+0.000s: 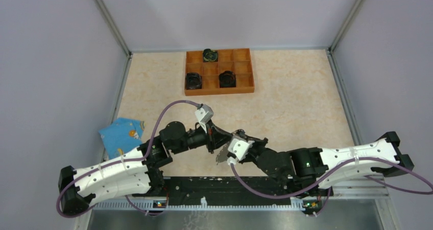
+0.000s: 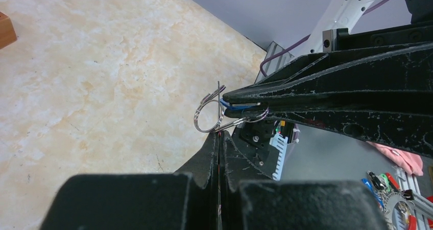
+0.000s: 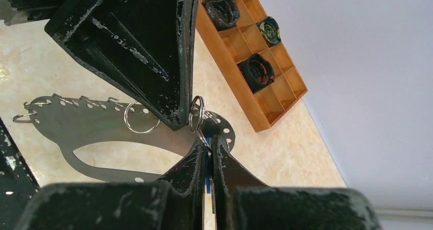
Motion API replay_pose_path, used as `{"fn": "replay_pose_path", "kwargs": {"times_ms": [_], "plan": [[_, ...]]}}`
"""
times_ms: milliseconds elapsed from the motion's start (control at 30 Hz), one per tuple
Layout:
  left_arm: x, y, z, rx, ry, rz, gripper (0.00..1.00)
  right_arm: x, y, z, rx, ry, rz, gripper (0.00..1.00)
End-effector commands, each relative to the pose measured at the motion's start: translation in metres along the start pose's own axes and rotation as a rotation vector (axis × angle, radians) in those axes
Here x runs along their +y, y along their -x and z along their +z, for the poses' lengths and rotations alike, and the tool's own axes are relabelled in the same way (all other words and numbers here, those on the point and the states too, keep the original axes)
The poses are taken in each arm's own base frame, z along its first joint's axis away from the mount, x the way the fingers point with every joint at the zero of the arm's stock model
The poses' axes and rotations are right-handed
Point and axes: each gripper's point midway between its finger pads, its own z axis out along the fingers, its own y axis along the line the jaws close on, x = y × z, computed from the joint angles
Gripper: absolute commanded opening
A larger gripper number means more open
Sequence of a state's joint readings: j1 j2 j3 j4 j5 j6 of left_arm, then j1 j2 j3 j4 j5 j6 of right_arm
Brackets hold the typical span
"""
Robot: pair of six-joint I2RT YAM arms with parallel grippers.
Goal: Remove the keys from the keyring
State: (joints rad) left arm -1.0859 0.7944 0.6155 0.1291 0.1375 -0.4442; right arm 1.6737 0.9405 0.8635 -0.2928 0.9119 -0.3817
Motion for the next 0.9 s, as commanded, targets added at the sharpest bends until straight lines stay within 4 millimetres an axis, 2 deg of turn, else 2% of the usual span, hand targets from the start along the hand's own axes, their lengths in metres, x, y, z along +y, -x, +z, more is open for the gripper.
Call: {"fn": "replay_pose_path", "kwargs": {"times_ms": [0, 200, 333, 533, 633, 867], "plan": [[-0.006, 0.016, 0.001, -0.068, -0.029, 0.007, 0.00, -0.009, 0.009, -0.003, -0.040, -0.006, 0.102, 0.00], [-0.003, 0.010, 0.001, -0.058, -0.029, 0.033, 0.00, -0.020, 0.025, -0.012, -0.105, 0.018, 0.195, 0.00], [-0.008, 0.007, 0.001, -0.069, -0.084, 0.107, 0.21, -0.021, 0.030, -0.014, -0.145, 0.038, 0.236, 0.00], [-0.011, 0.008, -0.002, -0.073, -0.118, 0.216, 0.30, -0.017, 0.029, -0.016, -0.198, 0.060, 0.238, 0.00], [-0.020, 0.015, -0.010, -0.099, -0.162, 0.291, 0.32, -0.016, 0.030, -0.020, -0.249, 0.081, 0.241, 0.00], [-0.058, 0.023, -0.034, -0.143, -0.368, 0.464, 0.32, -0.017, 0.038, -0.035, -0.294, 0.161, 0.288, 0.00]]}}
